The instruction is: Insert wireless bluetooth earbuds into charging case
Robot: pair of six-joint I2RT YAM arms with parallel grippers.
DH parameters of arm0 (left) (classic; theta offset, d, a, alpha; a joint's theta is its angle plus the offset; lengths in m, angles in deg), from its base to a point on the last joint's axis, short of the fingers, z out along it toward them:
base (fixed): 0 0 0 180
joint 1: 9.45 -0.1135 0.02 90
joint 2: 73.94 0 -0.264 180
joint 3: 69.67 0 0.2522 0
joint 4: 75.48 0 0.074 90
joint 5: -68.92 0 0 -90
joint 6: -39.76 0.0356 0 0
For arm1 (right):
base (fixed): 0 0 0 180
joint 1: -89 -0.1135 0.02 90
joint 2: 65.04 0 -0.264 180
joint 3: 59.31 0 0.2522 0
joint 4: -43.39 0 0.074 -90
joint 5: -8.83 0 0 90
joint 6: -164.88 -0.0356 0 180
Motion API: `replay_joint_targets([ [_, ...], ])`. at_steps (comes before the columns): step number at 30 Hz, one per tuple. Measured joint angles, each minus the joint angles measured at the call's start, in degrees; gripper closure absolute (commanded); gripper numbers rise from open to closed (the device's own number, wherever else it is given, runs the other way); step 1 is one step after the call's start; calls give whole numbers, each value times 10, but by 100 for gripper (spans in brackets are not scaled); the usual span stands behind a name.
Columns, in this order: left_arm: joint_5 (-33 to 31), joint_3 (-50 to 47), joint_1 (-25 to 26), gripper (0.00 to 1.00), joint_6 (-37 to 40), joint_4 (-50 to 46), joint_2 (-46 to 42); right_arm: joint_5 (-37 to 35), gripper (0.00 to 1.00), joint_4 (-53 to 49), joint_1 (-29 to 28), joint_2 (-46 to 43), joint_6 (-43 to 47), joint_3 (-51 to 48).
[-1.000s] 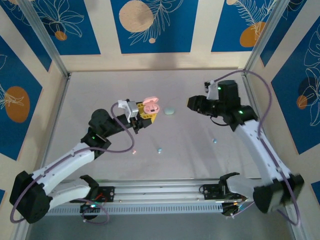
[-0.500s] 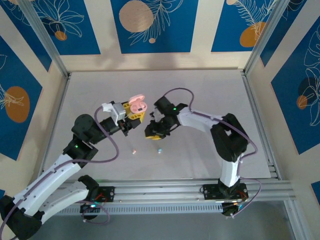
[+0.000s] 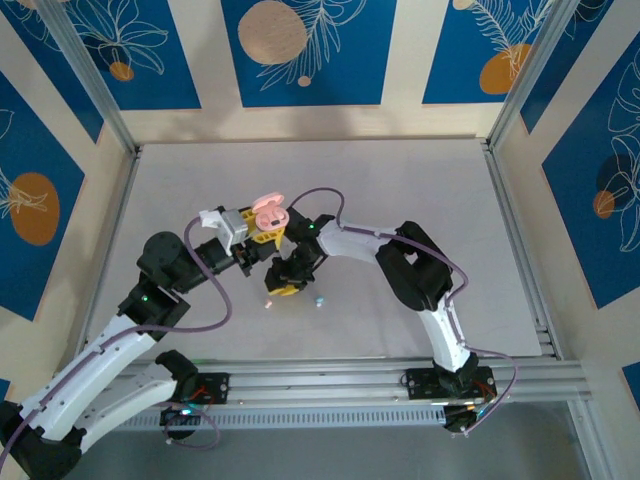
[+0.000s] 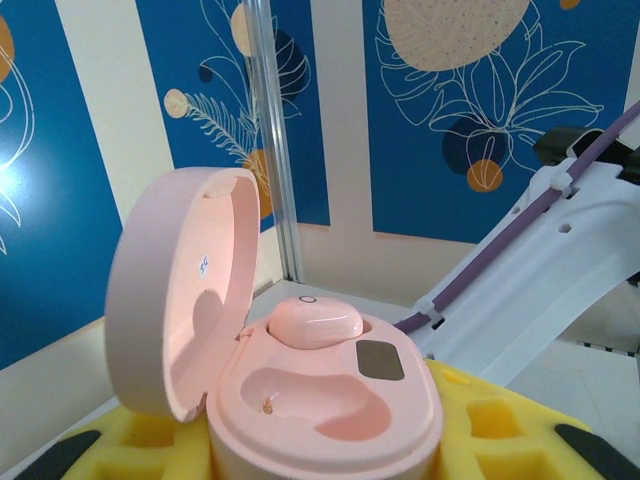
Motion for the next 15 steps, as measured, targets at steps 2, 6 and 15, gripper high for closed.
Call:
replay_joint_targets([
  [2,0,0,0,69,0,0,0,0,62,-4,-5,9,3,11],
  [6,0,0,0,69,0,0,0,0,63,-11,-16,21,7,26],
  [15,0,0,0,69,0,0,1,2,64,-23,-22,50,13,42],
])
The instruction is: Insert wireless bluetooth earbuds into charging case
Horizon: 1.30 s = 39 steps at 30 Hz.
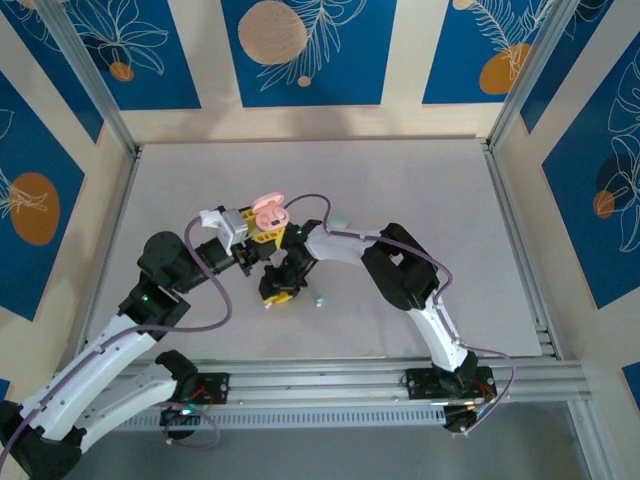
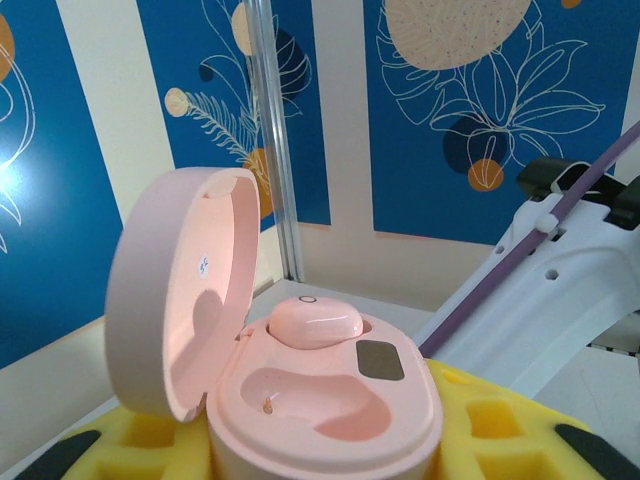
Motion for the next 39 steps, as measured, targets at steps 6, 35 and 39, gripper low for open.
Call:
replay_joint_targets([
  [6,0,0,0,69,0,0,3,-2,68,-9,-4,10,3,19],
  [35,0,0,0,68,0,1,32,-115,80,-46,54,-81,18,-46],
  [39,0,0,0,68,0,4,40,-148,79,-58,89,-91,27,-50],
])
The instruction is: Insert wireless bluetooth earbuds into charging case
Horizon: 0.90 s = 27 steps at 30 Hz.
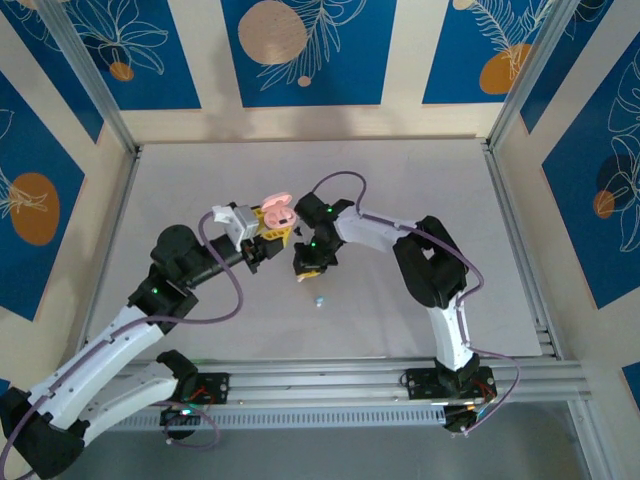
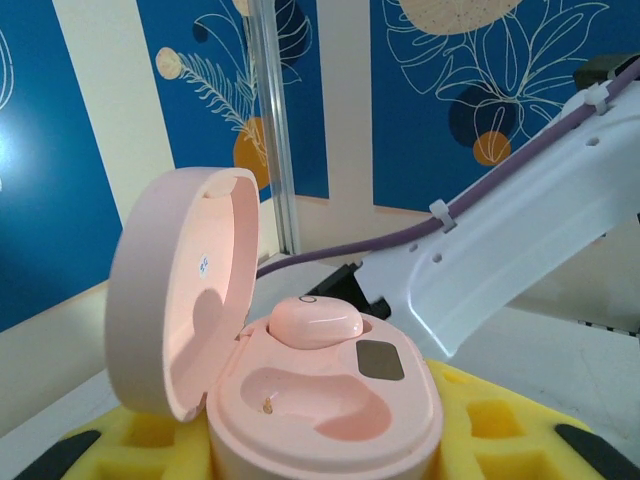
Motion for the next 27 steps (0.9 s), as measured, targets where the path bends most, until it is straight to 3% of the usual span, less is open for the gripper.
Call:
replay_joint_targets([
  [27,0,0,0,68,0,0,2,9,75,-8,-1,32,14,0],
])
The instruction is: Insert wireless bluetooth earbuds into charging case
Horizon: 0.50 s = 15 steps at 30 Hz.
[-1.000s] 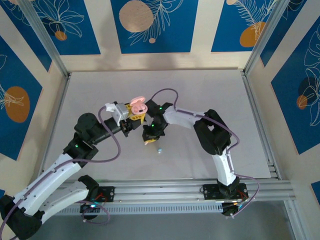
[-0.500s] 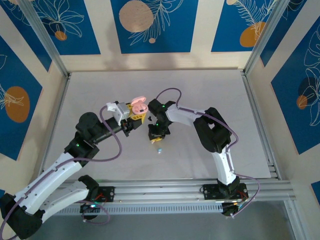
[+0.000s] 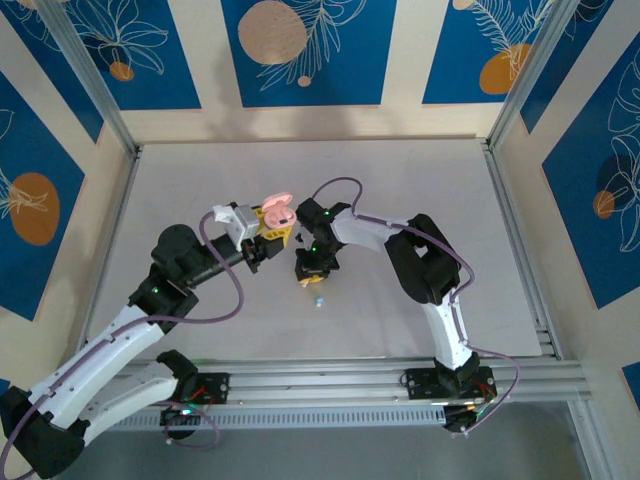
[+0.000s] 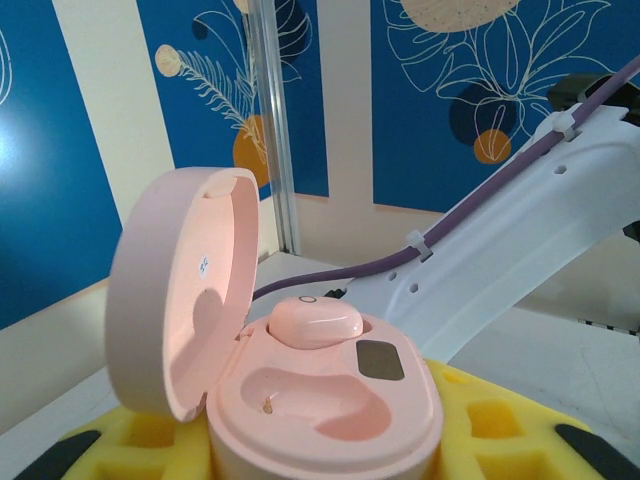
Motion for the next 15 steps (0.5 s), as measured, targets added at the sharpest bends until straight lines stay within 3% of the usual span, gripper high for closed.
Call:
replay_joint_targets([
  [10,0,0,0,68,0,0,4,0,79,13,5,-12,-7,-14],
  [15,0,0,0,68,0,1,23,-11,79,19,25,-106,-12,-67],
])
